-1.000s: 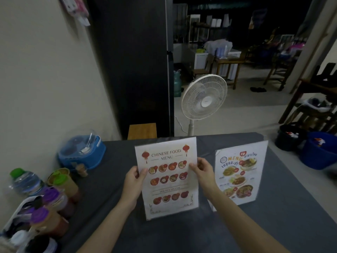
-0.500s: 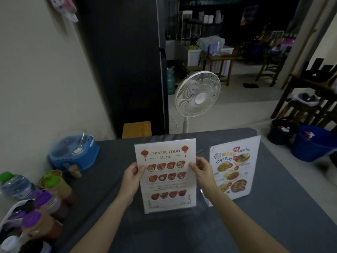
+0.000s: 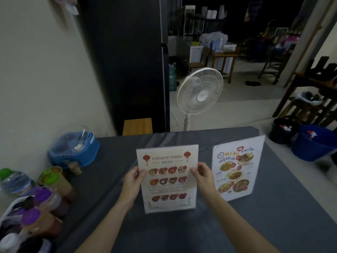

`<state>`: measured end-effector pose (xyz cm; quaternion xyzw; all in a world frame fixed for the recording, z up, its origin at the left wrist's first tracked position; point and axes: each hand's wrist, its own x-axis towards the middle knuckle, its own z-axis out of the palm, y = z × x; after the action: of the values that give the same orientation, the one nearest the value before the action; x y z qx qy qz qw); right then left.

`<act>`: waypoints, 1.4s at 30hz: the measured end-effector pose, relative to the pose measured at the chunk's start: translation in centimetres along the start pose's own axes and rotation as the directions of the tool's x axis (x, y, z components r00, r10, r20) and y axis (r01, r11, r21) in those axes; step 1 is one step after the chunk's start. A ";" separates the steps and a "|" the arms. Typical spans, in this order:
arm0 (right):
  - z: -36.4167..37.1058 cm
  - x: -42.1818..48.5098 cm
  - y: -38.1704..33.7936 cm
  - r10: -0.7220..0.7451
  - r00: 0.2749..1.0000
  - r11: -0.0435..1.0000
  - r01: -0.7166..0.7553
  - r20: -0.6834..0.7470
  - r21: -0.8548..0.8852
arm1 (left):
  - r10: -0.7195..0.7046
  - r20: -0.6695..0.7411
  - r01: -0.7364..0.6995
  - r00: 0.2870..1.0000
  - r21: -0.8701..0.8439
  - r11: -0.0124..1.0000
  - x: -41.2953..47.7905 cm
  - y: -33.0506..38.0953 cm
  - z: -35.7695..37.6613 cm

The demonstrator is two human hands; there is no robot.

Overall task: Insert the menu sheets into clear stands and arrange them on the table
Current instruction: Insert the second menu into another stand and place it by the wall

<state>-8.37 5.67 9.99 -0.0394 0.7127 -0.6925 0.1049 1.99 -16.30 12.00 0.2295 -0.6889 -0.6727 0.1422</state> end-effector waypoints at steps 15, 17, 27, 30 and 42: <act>-0.4 0.7 -0.9 -0.018 1.000 0.998 0.018 0.003 0.064 | 0.069 0.002 -0.069 0.998 0.090 0.994 0.7 1.2 -0.9; -0.3 0.8 -0.8 -0.031 1.000 0.998 0.031 -0.001 0.048 | 0.076 -0.002 -0.075 0.997 0.100 0.992 0.7 1.2 -0.9; 0.7 2.6 -1.9 -0.090 0.996 0.996 0.090 -0.015 0.018 | 0.070 -0.046 -0.062 0.996 0.170 0.983 2.1 2.1 -1.2; 2.0 4.1 -2.9 -0.105 0.994 0.994 0.105 0.014 -0.001 | 0.069 -0.075 -0.055 0.995 0.169 0.984 3.2 3.1 -2.1; 13.9 12.7 -7.2 -0.130 0.986 0.989 0.137 0.103 -0.062 | 0.147 -0.113 -0.113 0.983 0.263 0.958 14.6 7.1 -11.9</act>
<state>-18.56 -10.79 15.67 -0.1248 0.7260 -0.6700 0.0920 -5.36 -34.00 18.05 0.2437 -0.7726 -0.5510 0.2003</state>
